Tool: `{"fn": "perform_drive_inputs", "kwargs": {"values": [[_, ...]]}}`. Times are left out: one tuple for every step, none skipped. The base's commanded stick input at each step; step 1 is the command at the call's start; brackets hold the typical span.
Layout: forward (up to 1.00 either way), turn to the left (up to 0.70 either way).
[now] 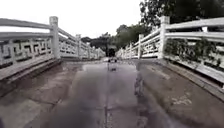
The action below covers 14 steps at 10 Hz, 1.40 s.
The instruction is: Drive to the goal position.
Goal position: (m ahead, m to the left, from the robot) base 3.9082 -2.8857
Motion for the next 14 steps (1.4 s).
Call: {"fn": "perform_drive_inputs", "kwargs": {"values": [[0.66,0.01],[0.66,0.01],[0.66,0.04],[0.66,0.12],[0.66,0.13],[0.66,0.08],[0.66,0.01],[0.66,0.01],[0.66,0.01],[0.66,0.01],[0.66,0.01],[0.66,0.01],[0.66,0.01],[0.66,0.01]]}}
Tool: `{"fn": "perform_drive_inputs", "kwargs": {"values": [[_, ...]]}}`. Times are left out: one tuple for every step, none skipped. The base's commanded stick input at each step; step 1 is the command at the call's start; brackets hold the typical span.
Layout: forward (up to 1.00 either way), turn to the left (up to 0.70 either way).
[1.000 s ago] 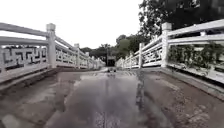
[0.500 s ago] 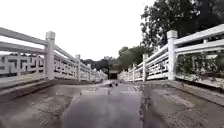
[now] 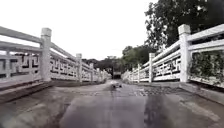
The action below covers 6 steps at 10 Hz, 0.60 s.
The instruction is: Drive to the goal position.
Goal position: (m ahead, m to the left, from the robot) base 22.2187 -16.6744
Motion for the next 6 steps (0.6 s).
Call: {"fn": "perform_drive_inputs", "kwargs": {"values": [[0.66,0.01],[0.66,0.01],[0.66,0.01],[0.66,0.01],[0.66,0.01],[0.66,0.0]]}}
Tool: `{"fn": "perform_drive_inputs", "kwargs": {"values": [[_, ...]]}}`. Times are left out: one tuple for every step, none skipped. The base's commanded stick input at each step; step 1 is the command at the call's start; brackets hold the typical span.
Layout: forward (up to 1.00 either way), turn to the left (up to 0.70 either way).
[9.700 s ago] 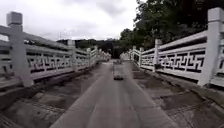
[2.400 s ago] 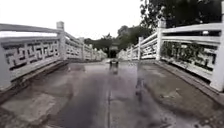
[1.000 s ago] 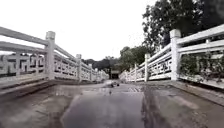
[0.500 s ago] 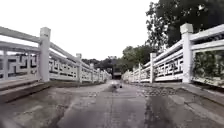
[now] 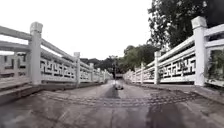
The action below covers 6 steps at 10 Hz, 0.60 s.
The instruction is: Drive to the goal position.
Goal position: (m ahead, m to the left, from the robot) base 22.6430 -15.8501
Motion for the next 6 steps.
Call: {"fn": "perform_drive_inputs", "kwargs": {"values": [[0.66,-0.13],[0.66,-0.13],[0.66,-0.04],[0.66,0.01],[0.66,0.01],[0.66,0.01]]}}
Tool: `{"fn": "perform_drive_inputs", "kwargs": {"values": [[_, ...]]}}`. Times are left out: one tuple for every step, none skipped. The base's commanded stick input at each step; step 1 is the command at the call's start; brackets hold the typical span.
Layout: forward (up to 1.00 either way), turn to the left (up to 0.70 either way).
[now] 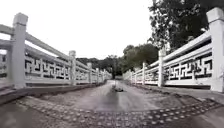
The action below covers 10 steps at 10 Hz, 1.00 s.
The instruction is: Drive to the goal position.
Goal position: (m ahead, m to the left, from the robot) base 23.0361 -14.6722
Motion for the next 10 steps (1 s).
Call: {"fn": "perform_drive_inputs", "kwargs": {"values": [[0.66,0.01],[0.66,0.01],[0.62,0.01],[0.42,0.03],[0.42,0.03],[0.42,0.03],[0.42,0.03],[0.42,0.03],[0.42,0.03],[0.42,0.03]]}}
